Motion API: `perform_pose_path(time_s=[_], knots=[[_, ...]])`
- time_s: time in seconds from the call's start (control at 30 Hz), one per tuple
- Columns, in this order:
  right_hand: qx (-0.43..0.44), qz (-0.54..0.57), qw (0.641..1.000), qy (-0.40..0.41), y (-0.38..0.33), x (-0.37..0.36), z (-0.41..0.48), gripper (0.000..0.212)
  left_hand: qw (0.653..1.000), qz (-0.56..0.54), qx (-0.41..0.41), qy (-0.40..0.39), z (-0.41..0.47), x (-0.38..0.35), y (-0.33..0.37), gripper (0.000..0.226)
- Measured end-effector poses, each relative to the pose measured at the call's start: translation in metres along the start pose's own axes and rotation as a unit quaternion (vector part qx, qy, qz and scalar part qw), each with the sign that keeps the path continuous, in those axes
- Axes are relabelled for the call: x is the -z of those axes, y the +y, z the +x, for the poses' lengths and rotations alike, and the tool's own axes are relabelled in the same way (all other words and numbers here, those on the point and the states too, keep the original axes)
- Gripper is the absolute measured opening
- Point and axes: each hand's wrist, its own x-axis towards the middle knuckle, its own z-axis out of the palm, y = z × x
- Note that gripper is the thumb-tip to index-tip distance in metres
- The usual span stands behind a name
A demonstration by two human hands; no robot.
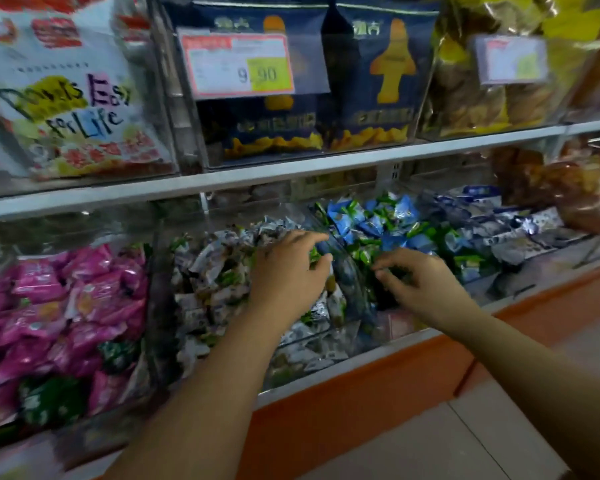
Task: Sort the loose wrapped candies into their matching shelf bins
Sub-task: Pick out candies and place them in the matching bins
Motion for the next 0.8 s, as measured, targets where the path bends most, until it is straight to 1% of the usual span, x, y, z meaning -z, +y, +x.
perform_pose_path(time_s=[0.07, 0.17, 0.27, 0.33, 0.4, 0.43, 0.5, 0.6, 0.7, 0.8], knots=[[-0.026, 0.007, 1.0, -0.013, 0.017, 0.005, 0.001, 0.018, 1.0, -0.022, -0.011, -0.011, 0.01, -0.013, 0.005, 0.036], [-0.061, 0.008, 0.998, 0.001, 0.039, 0.015, 0.011, 0.019, 0.999, -0.037, -0.006, -0.025, 0.026, -0.026, 0.006, 0.037], [-0.072, -0.013, 0.997, 0.006, 0.056, 0.021, 0.037, 0.024, 0.999, -0.048, -0.004, -0.013, 0.042, -0.033, 0.004, 0.035], [-0.073, -0.048, 0.996, -0.025, 0.063, 0.019, 0.056, 0.035, 0.998, -0.057, 0.005, -0.012, 0.051, -0.035, 0.004, 0.034], [-0.077, -0.058, 0.991, -0.088, 0.067, 0.013, 0.071, 0.049, 0.998, -0.062, 0.011, -0.007, 0.055, -0.036, 0.002, 0.033], [-0.076, -0.069, 0.987, -0.125, 0.07, 0.009, 0.076, 0.053, 0.998, -0.06, 0.007, -0.001, 0.055, -0.037, 0.0, 0.033], [-0.069, -0.104, 0.974, -0.187, 0.074, 0.006, 0.081, 0.048, 0.999, -0.048, -0.008, 0.007, 0.055, -0.039, -0.003, 0.032], [-0.049, -0.101, 0.968, -0.222, 0.076, 0.015, 0.077, 0.034, 0.999, -0.04, -0.021, 0.012, 0.055, -0.04, -0.006, 0.032], [-0.016, -0.103, 0.96, -0.258, 0.077, 0.027, 0.062, 0.03, 0.998, -0.054, -0.032, 0.015, 0.054, -0.041, -0.008, 0.032], [0.001, -0.078, 0.954, -0.29, 0.074, 0.034, 0.047, 0.03, 0.997, -0.064, -0.036, 0.018, 0.054, -0.041, -0.009, 0.032]])
